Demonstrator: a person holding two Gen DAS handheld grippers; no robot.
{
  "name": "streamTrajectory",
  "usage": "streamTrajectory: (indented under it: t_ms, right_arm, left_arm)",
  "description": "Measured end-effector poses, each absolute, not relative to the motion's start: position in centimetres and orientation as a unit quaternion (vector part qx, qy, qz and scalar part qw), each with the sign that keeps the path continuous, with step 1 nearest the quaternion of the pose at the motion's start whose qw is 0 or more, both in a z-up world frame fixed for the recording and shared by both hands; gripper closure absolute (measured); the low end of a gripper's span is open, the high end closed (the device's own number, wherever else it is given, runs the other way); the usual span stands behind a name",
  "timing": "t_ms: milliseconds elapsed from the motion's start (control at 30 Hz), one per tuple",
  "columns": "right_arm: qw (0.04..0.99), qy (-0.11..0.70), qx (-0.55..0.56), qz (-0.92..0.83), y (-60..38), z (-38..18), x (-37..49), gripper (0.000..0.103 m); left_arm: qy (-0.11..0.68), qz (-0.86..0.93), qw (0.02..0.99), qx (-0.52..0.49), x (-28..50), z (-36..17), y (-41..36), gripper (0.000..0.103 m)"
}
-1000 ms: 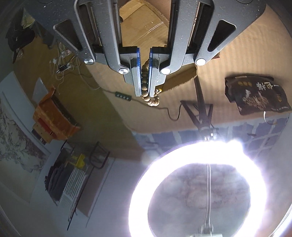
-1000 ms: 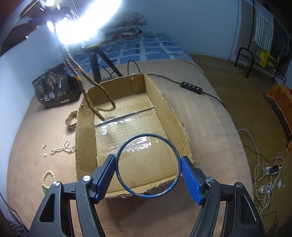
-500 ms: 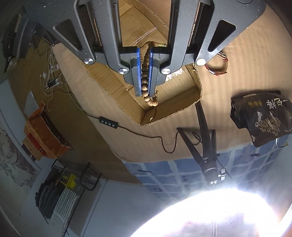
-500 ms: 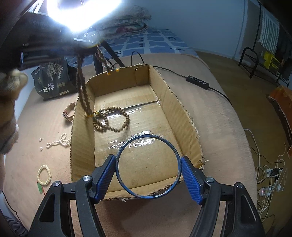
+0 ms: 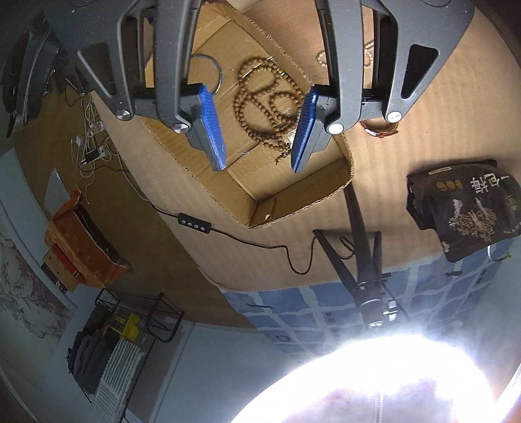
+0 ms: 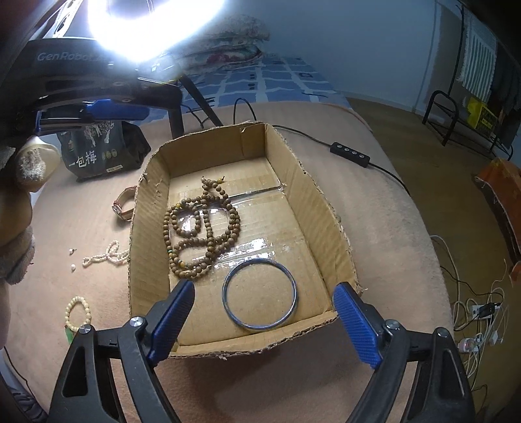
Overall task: Organize jewelry
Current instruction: 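Open both tools to drop the bangle and necklace into the box, then move the left tool to a pearl earring while the right tool approaches the yellow bead bracelet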
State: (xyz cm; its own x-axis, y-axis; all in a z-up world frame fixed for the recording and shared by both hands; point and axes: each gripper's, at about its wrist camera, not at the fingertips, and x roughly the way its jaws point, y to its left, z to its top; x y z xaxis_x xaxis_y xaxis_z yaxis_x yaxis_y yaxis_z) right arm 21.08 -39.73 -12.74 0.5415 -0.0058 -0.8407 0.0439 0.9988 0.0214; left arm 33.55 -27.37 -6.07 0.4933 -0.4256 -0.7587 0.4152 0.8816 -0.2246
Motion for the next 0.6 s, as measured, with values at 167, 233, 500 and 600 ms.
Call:
streamTrajectory:
  t_ms: [167,233,500,600]
  right_arm:
    - [0.88,0.474,0.019,-0.016,-39.6,-12.3,20.7,0.014]
    - [0.882,0.471,0.019,-0.017,-39.5,-12.0,20.5,0.014]
    - [0.889,0.456,0.027,-0.02,-39.1,-10.4,19.6,0.014]
    - [0.894,0.448,0.028,-0.018,-38.7,-9.6,19.0,0.014]
  left_arm:
    - [0.435,-0.238,0.868,-0.006,33.2,-5.4,-26.0,0.061]
    - [0.43,-0.235,0.872,-0.008,32.9,-5.0,-25.1,0.061]
    - [0.409,-0.218,0.886,-0.007,31.5,-3.3,-20.5,0.061]
    - [0.402,-0.216,0.89,-0.005,30.8,-3.0,-18.4,0.061]
